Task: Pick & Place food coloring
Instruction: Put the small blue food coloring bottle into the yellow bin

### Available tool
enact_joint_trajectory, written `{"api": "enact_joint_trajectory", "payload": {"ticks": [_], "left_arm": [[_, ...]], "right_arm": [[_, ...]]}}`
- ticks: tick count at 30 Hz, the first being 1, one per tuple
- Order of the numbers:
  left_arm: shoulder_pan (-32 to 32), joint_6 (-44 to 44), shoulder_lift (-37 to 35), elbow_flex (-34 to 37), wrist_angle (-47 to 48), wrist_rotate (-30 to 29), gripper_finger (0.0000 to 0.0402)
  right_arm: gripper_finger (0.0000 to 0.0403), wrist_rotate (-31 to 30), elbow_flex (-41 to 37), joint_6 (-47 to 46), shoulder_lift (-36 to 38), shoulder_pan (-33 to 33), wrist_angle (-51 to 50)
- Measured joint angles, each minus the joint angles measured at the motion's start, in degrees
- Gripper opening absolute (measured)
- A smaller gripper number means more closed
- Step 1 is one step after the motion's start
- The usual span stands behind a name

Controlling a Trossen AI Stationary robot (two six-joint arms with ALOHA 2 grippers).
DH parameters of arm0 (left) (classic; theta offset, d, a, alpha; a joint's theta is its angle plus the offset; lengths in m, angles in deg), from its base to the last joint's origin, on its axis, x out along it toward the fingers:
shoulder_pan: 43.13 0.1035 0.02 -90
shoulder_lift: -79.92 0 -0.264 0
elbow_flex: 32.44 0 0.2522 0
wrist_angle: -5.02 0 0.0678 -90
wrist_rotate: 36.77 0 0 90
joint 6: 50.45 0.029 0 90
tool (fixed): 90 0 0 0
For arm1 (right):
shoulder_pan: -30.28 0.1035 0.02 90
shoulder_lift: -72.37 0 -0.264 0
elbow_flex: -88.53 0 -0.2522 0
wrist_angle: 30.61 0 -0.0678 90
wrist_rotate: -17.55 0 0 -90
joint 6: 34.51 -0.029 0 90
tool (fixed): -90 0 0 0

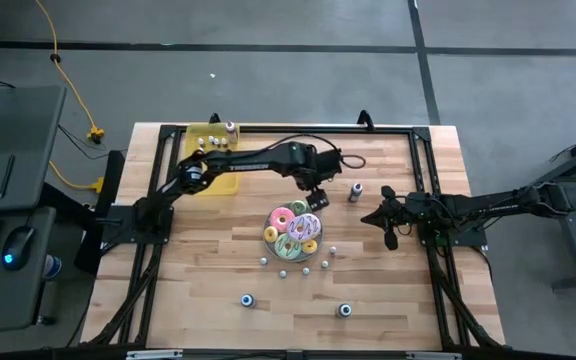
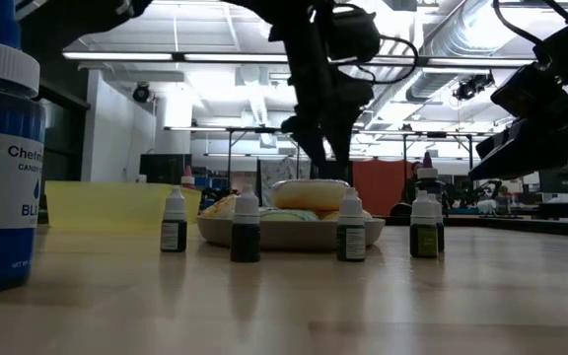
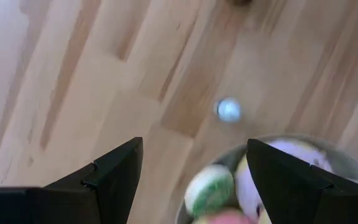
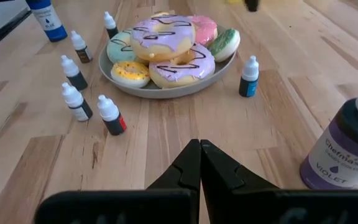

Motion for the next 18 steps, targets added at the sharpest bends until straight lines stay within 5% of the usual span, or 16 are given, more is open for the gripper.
{"api": "enact_joint_trajectory", "payload": {"ticks": [18], "left_arm": [[-1.22,0.5,3.72,0.21,-5.31,1.1,0.0282]], "right_arm": [[0.0,0.0,0.01,0.0,0.0,0.01,0.2]]}}
